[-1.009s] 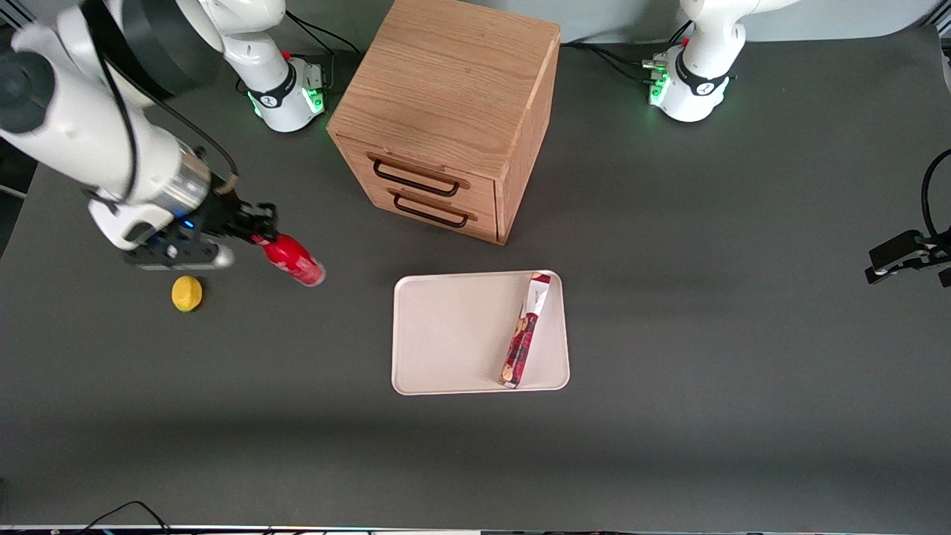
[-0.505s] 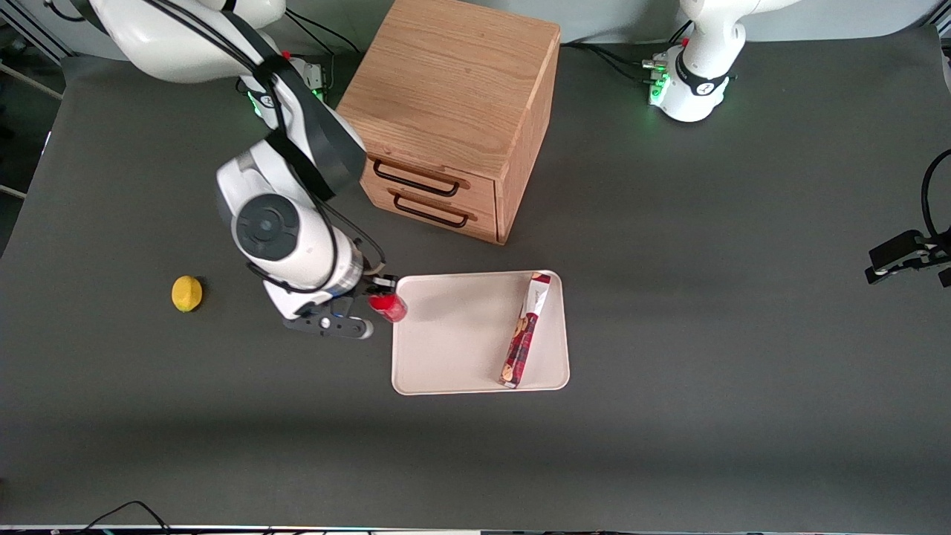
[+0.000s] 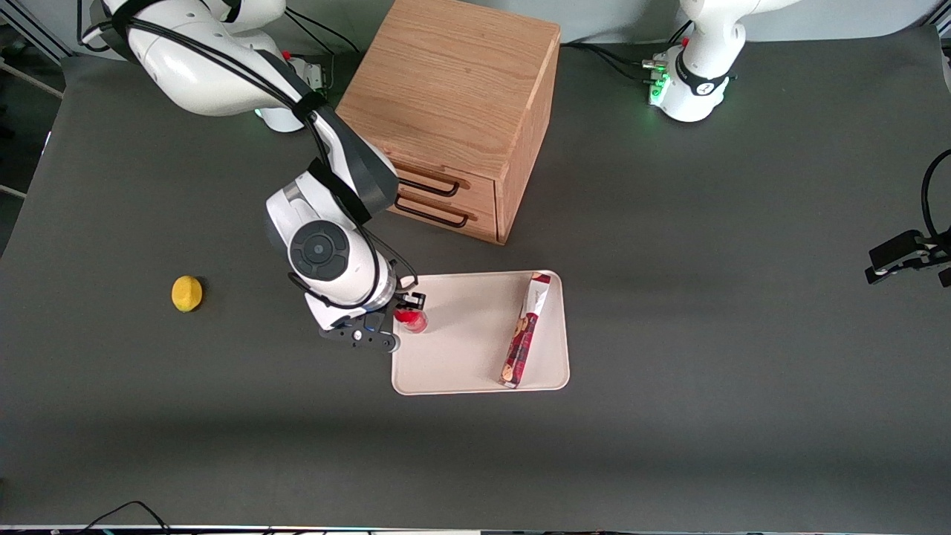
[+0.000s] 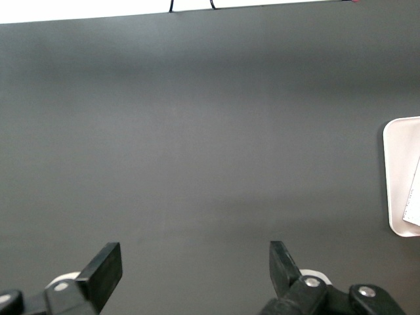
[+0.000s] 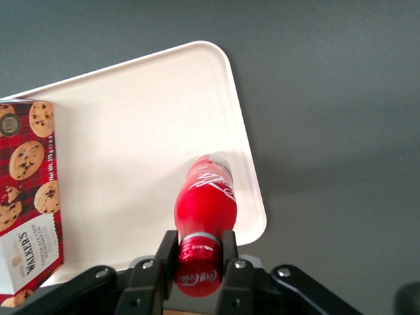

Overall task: Place coke bottle on tray
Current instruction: 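Lower the bottle onto the tray beside the tube and open the right gripper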

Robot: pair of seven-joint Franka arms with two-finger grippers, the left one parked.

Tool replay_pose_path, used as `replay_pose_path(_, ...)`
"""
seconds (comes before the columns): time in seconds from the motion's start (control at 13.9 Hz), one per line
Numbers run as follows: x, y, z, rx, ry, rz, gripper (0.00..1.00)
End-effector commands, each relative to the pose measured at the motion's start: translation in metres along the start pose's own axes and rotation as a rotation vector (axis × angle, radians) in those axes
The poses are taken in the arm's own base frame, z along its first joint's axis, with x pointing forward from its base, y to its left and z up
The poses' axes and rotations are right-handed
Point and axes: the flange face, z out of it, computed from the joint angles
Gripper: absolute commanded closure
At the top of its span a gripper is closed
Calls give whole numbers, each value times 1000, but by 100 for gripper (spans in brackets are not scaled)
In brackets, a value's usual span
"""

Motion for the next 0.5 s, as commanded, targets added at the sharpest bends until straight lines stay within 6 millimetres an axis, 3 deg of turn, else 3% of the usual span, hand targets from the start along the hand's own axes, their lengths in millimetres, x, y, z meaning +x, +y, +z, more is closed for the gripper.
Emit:
replay_pose_path(0.0,2,-10,-4,5,27,22,91)
replay_pose_path(0.14,4,-9,-5,4,31,20,51)
replay_pose_path(0.29,10,0,-19,8,54,16,21)
replay_pose_path(0.43,10,5,-45,15,79,20,0)
